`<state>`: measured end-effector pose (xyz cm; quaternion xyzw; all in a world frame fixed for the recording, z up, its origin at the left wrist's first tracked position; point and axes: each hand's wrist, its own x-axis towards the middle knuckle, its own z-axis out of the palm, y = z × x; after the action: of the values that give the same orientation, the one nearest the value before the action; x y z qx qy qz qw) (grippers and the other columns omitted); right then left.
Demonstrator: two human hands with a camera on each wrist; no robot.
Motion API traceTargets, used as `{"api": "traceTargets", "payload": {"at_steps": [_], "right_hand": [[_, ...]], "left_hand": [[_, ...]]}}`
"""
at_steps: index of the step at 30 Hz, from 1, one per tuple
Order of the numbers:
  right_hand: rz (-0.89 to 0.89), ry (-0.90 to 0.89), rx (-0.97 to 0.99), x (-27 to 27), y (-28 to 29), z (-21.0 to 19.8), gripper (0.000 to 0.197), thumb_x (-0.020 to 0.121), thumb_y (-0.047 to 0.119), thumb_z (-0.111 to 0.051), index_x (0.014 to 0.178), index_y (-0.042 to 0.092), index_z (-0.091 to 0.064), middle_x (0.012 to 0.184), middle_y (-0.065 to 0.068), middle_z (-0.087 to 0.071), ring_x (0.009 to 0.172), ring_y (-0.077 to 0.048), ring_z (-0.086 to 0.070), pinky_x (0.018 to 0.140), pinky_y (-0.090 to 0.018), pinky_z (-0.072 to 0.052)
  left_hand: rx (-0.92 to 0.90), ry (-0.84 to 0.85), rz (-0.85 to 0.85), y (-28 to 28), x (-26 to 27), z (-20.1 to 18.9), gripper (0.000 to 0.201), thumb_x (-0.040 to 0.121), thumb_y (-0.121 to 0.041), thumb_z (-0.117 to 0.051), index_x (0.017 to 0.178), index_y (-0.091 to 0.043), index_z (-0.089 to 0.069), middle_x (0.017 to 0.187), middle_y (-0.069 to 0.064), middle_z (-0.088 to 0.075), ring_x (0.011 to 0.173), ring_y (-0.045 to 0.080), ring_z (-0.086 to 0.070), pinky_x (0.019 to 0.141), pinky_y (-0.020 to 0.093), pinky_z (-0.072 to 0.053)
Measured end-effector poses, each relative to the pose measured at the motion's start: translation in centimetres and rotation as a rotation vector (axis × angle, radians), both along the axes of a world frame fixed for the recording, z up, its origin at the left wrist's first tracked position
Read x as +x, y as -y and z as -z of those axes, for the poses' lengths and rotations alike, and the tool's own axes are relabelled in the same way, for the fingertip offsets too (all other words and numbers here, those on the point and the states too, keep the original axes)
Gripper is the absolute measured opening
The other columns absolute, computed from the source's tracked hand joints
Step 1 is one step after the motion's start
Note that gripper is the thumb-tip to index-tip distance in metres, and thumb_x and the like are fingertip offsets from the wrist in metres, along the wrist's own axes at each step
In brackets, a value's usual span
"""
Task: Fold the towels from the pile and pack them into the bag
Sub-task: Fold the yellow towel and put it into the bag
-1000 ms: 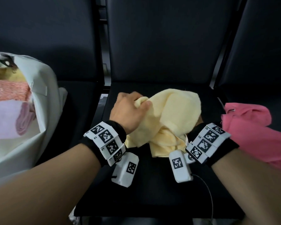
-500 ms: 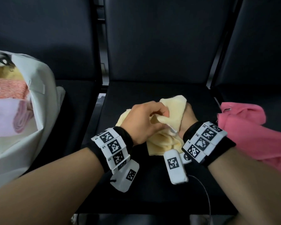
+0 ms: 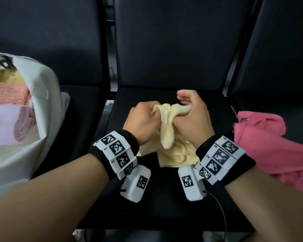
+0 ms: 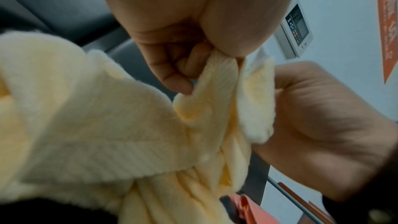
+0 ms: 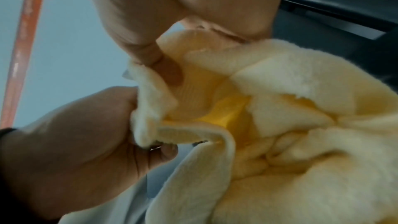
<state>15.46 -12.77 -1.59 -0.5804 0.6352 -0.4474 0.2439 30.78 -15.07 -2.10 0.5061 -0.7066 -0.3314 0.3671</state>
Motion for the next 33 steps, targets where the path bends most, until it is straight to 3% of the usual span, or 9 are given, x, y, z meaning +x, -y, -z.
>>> {"api": "traceTargets", "payload": {"at_steps": [6, 9, 11, 15, 18, 21, 23, 29, 33], "right_hand": [[-0.210, 0.055, -0.071, 0.8, -1.0, -1.0, 0.046, 0.076, 0.032, -0.069, 0.120, 0.022, -0.062, 0.109, 0.009, -0.066, 0.099, -0.007, -0.064, 0.086, -0.026, -0.053], [-0.290, 0.036, -0.064, 0.8, -1.4, -1.2, 0.054, 0.077, 0.053, -0.072, 0.122, 0.024, -0.062, 0.112, 0.006, -0.066, 0.103, -0.010, -0.066, 0.090, -0.038, -0.056], [-0.337, -0.047, -0.060, 1.0, -1.6, -1.3, 0.062, 0.072, 0.061, -0.074, 0.122, 0.026, -0.061, 0.113, 0.008, -0.066, 0.105, -0.009, -0.065, 0.091, -0.036, -0.055], [-0.317, -0.188, -0.089, 1.1, -1.9, -1.3, 0.043, 0.081, 0.038, -0.080, 0.118, 0.026, -0.063, 0.111, 0.013, -0.065, 0.103, -0.002, -0.062, 0.090, -0.025, -0.052], [-0.255, -0.220, -0.129, 0.6, -1.7, -1.1, 0.021, 0.090, 0.016, -0.070, 0.110, 0.024, -0.068, 0.101, 0.013, -0.068, 0.095, -0.002, -0.064, 0.084, -0.019, -0.052], [-0.164, -0.243, -0.121, -0.1, -1.3, -1.0, 0.011, 0.097, 0.018, -0.063, 0.101, 0.024, -0.071, 0.081, 0.014, -0.067, 0.076, 0.001, -0.062, 0.066, -0.012, -0.045], [-0.103, -0.248, -0.120, -0.5, -1.0, -1.0, 0.012, 0.099, 0.021, -0.059, 0.099, 0.022, -0.071, 0.074, 0.014, -0.063, 0.069, 0.000, -0.058, 0.062, -0.013, -0.040], [0.049, -0.219, -0.147, -0.8, -0.4, -1.2, 0.015, 0.104, 0.025, -0.051, 0.098, 0.019, -0.063, 0.096, 0.010, -0.067, 0.096, -0.006, -0.058, 0.074, -0.017, -0.039], [0.144, -0.196, -0.123, -1.4, -0.2, -1.5, 0.013, 0.105, 0.027, -0.051, 0.096, 0.022, -0.059, 0.100, 0.013, -0.062, 0.104, -0.003, -0.053, 0.081, -0.017, -0.034]], "left_hand": [[0.173, -0.075, -0.093, 1.0, 0.7, -0.1, 0.042, 0.090, -0.035, -0.049, 0.059, -0.009, -0.052, 0.054, -0.001, -0.058, 0.058, 0.022, -0.057, 0.065, 0.051, -0.057], [0.262, -0.138, -0.073, 0.7, 0.8, -0.7, 0.041, 0.078, -0.042, -0.050, 0.052, -0.012, -0.057, 0.055, 0.003, -0.063, 0.058, 0.026, -0.062, 0.062, 0.044, -0.056], [0.288, -0.171, -0.074, 0.4, 0.7, -0.9, 0.039, 0.078, -0.040, -0.052, 0.047, -0.016, -0.054, 0.050, 0.000, -0.056, 0.053, 0.022, -0.055, 0.058, 0.037, -0.049], [0.289, -0.191, -0.071, 0.4, 0.7, -1.1, 0.035, 0.088, -0.025, -0.057, 0.056, -0.012, -0.053, 0.049, -0.001, -0.049, 0.051, 0.017, -0.048, 0.052, 0.028, -0.041], [0.260, -0.172, -0.030, 0.3, 0.8, -1.2, 0.039, 0.090, -0.021, -0.062, 0.053, -0.011, -0.055, 0.053, 0.003, -0.050, 0.055, 0.017, -0.050, 0.053, 0.027, -0.041], [0.219, -0.169, 0.008, 0.2, 0.7, -1.1, 0.037, 0.086, -0.032, -0.065, 0.061, -0.005, -0.064, 0.060, 0.013, -0.058, 0.061, 0.020, -0.056, 0.061, 0.037, -0.046], [0.178, -0.139, -0.024, 0.3, 0.6, -0.9, 0.032, 0.079, -0.040, -0.063, 0.058, -0.016, -0.061, 0.056, 0.002, -0.056, 0.061, 0.017, -0.055, 0.062, 0.043, -0.049], [0.167, -0.095, -0.119, 0.7, 1.0, -0.5, 0.009, 0.075, -0.036, -0.059, 0.069, -0.035, -0.067, 0.057, -0.015, -0.058, 0.066, 0.017, -0.059, 0.074, 0.051, -0.058], [0.149, -0.080, -0.241, 1.2, 1.6, -0.2, 0.015, 0.086, -0.024, -0.062, 0.073, -0.027, -0.068, 0.056, -0.014, -0.057, 0.066, 0.015, -0.057, 0.064, 0.034, -0.052]]}}
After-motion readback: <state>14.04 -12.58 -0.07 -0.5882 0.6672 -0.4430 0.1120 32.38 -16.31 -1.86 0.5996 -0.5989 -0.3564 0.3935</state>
